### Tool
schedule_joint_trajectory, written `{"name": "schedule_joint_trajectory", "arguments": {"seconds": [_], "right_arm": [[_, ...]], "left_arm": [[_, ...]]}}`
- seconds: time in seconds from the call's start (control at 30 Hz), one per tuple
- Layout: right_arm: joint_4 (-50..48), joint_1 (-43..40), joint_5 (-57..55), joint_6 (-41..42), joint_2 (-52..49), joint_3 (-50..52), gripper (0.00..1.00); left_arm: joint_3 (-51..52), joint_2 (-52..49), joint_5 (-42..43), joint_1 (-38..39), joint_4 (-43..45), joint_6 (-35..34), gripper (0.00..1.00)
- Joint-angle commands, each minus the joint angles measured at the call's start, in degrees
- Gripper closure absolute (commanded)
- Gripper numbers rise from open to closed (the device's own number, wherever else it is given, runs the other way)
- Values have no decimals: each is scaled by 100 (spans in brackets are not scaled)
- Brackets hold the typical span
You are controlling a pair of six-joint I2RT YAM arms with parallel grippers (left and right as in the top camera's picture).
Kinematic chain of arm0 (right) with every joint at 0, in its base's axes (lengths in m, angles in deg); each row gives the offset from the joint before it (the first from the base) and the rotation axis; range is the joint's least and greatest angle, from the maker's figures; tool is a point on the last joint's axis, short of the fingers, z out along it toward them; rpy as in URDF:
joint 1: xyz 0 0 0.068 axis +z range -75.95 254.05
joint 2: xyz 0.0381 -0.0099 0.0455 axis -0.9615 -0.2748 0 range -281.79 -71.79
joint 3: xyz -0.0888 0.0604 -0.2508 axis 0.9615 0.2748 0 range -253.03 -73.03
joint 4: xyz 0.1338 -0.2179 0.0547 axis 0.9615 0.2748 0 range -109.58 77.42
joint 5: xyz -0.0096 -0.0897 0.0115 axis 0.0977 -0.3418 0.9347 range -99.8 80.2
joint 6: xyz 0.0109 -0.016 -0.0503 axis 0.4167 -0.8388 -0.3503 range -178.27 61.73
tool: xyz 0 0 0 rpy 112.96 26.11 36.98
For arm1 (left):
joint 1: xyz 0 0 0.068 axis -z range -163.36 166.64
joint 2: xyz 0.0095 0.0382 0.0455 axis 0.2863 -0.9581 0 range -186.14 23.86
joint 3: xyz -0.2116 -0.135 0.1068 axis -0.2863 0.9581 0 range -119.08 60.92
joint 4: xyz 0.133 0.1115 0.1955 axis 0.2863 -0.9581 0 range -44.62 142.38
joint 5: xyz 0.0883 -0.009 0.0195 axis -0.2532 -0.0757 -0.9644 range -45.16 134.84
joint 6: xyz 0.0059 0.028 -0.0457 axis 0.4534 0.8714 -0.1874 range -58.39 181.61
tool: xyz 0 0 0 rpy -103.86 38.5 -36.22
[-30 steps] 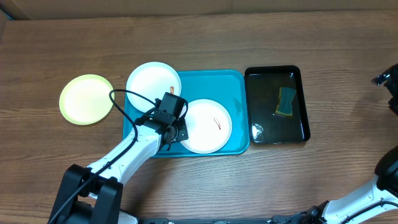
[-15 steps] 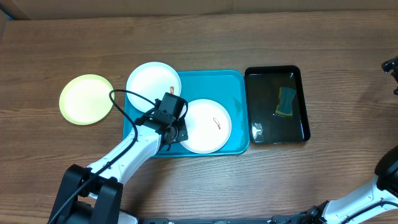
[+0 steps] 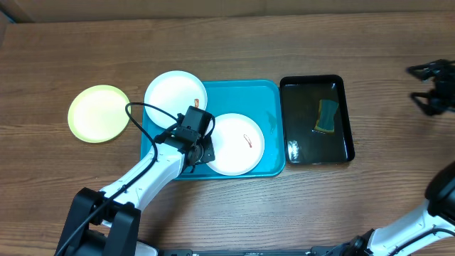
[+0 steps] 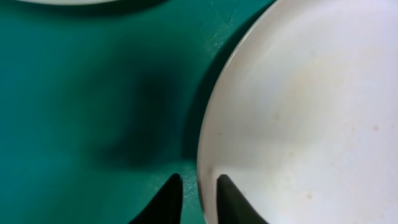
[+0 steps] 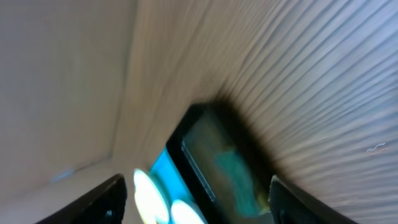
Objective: Clean dirty plates on tray and stack at the side
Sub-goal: 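Reach right gripper into black tray and grasp the green sponge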
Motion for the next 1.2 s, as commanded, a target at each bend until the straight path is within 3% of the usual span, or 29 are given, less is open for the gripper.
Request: {"name": "schedule_joint_trajectory", "arguments": {"seconds": [0.0, 0.17, 0.4, 0.63, 0.8, 0.9, 1.07, 1.17], "right_arm": [[258, 846, -358, -651, 101, -72, 27], [546, 2326, -3049, -807, 98, -72, 17], [909, 3954, -5949, -780, 92, 50, 6], [507, 4253, -6028, -164, 92, 669, 3], [109, 4240, -5899, -153, 87, 1126, 4], [-260, 4240, -5698, -151, 87, 1434, 12], [-592, 4240, -5261, -146, 87, 1727, 48], [-549, 4240, -5184, -39, 87, 1731, 50]], "left_arm": [[33, -61, -61, 46, -17, -2, 72], [33, -61, 39, 46, -22, -20, 59], [33, -61, 90, 46, -37, -22, 56], [33, -61, 94, 46, -48, -22, 55], [33, -61, 105, 46, -68, -20, 55], [33, -61, 111, 46, -61, -20, 55], [33, -61, 127, 46, -81, -20, 56], [33, -61, 125, 46, -81, -20, 56]]}}
